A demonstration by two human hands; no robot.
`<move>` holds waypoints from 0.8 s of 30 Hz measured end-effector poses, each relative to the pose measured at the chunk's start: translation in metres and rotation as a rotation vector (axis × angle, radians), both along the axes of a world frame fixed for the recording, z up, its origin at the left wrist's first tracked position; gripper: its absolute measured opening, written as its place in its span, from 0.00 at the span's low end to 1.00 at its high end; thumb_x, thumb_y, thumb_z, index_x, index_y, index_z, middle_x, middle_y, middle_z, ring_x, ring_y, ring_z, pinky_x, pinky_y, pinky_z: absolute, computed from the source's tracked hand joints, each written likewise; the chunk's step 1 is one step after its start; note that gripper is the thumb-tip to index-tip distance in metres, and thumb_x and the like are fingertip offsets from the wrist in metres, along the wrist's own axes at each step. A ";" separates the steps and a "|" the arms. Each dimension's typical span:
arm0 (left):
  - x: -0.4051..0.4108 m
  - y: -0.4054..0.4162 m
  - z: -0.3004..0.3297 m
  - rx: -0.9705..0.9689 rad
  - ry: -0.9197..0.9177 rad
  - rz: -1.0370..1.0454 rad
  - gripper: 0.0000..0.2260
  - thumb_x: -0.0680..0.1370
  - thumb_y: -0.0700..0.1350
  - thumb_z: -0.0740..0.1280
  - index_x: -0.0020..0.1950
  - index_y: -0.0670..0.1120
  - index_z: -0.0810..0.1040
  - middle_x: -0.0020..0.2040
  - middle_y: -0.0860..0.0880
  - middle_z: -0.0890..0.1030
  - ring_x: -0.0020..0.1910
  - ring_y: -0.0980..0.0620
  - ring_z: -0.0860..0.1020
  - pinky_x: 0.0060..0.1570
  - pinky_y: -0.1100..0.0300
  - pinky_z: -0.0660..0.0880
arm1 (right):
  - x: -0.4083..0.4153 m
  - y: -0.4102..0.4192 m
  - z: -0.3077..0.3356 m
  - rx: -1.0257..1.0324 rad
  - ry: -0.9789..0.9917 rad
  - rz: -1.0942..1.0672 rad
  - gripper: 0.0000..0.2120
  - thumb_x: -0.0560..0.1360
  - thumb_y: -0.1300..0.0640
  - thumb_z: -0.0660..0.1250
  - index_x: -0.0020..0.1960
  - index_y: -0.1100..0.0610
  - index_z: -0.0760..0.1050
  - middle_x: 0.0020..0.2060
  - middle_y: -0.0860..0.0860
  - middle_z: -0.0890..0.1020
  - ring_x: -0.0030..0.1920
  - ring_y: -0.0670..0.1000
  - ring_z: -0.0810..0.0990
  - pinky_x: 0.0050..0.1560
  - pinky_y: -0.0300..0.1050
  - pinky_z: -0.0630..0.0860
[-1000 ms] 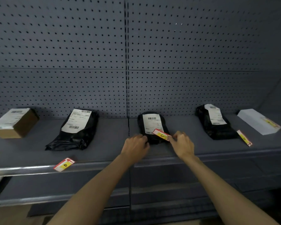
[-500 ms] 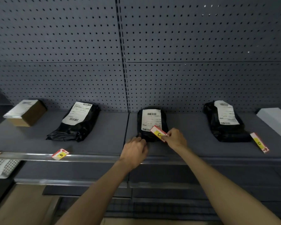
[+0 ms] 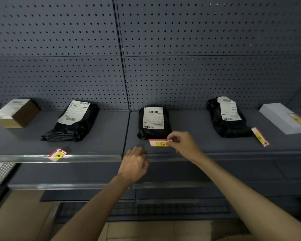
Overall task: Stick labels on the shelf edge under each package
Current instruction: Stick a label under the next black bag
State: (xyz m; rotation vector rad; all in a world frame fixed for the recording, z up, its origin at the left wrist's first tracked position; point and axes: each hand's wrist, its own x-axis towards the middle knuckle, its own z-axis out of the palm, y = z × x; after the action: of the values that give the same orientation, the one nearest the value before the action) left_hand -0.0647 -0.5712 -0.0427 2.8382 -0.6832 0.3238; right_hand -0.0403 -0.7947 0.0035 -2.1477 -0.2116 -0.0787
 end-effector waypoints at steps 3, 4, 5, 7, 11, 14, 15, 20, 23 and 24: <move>-0.003 -0.001 -0.003 0.031 0.012 0.017 0.10 0.72 0.43 0.66 0.50 0.42 0.82 0.48 0.44 0.78 0.48 0.43 0.76 0.49 0.49 0.74 | -0.005 0.002 -0.008 -0.048 0.012 0.022 0.07 0.73 0.63 0.71 0.44 0.52 0.80 0.34 0.48 0.82 0.24 0.43 0.76 0.28 0.36 0.75; -0.004 -0.002 -0.004 0.033 0.014 0.025 0.11 0.72 0.43 0.65 0.50 0.42 0.82 0.48 0.44 0.78 0.48 0.44 0.75 0.49 0.49 0.74 | -0.006 0.002 -0.011 -0.067 0.010 0.025 0.07 0.73 0.63 0.71 0.44 0.52 0.81 0.35 0.48 0.82 0.24 0.44 0.77 0.28 0.36 0.76; -0.004 -0.004 -0.004 0.032 0.019 0.038 0.11 0.72 0.44 0.65 0.50 0.42 0.81 0.48 0.44 0.78 0.48 0.44 0.75 0.49 0.50 0.73 | -0.006 0.002 -0.013 -0.083 0.009 0.028 0.07 0.73 0.63 0.71 0.44 0.52 0.81 0.36 0.47 0.82 0.24 0.43 0.77 0.28 0.36 0.76; -0.007 -0.006 -0.004 0.023 0.032 0.068 0.11 0.72 0.44 0.65 0.51 0.42 0.81 0.49 0.44 0.78 0.49 0.44 0.75 0.50 0.50 0.73 | -0.006 0.003 -0.019 -0.106 0.005 0.035 0.06 0.73 0.64 0.71 0.45 0.53 0.82 0.38 0.47 0.81 0.25 0.44 0.78 0.28 0.37 0.77; -0.012 -0.010 -0.006 -0.009 0.051 0.093 0.14 0.73 0.44 0.64 0.55 0.42 0.80 0.52 0.45 0.78 0.52 0.45 0.75 0.54 0.51 0.72 | -0.004 0.006 -0.027 -0.146 -0.011 0.050 0.06 0.73 0.63 0.71 0.44 0.54 0.83 0.37 0.46 0.80 0.26 0.46 0.78 0.29 0.44 0.78; -0.015 -0.011 -0.005 -0.052 0.063 0.107 0.14 0.73 0.43 0.64 0.56 0.43 0.79 0.53 0.45 0.79 0.53 0.46 0.75 0.55 0.52 0.72 | -0.003 0.009 -0.030 -0.192 -0.012 0.063 0.06 0.73 0.63 0.70 0.42 0.53 0.82 0.36 0.47 0.79 0.28 0.43 0.76 0.33 0.45 0.76; -0.016 -0.011 -0.005 -0.064 0.066 0.109 0.13 0.73 0.43 0.64 0.55 0.42 0.79 0.52 0.45 0.79 0.52 0.46 0.75 0.55 0.52 0.72 | -0.003 0.010 -0.031 -0.203 -0.018 0.064 0.05 0.73 0.63 0.70 0.42 0.53 0.82 0.37 0.48 0.79 0.29 0.43 0.76 0.34 0.45 0.75; -0.020 -0.009 -0.006 -0.079 0.075 0.100 0.12 0.73 0.43 0.63 0.54 0.41 0.80 0.51 0.45 0.79 0.52 0.47 0.75 0.56 0.53 0.73 | -0.007 0.013 -0.032 -0.340 -0.059 0.112 0.05 0.75 0.61 0.68 0.45 0.54 0.83 0.39 0.48 0.78 0.38 0.48 0.76 0.39 0.45 0.73; -0.020 -0.009 -0.007 -0.091 0.082 0.102 0.13 0.72 0.42 0.63 0.55 0.42 0.79 0.51 0.45 0.80 0.51 0.47 0.76 0.56 0.54 0.73 | -0.010 0.017 -0.034 -0.388 -0.069 0.139 0.06 0.75 0.61 0.67 0.46 0.55 0.83 0.40 0.51 0.79 0.39 0.52 0.77 0.41 0.52 0.75; -0.020 -0.010 -0.007 -0.095 0.082 0.102 0.13 0.72 0.42 0.63 0.55 0.42 0.79 0.51 0.45 0.80 0.51 0.46 0.76 0.55 0.53 0.74 | -0.011 0.018 -0.035 -0.369 -0.067 0.131 0.06 0.75 0.61 0.67 0.46 0.55 0.83 0.40 0.51 0.79 0.39 0.51 0.77 0.42 0.53 0.76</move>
State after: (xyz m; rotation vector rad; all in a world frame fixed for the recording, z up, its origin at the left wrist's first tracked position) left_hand -0.0850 -0.5809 -0.0492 2.7839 -0.4943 0.2469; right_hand -0.0513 -0.7768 -0.0310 -2.4931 -0.4332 -0.0383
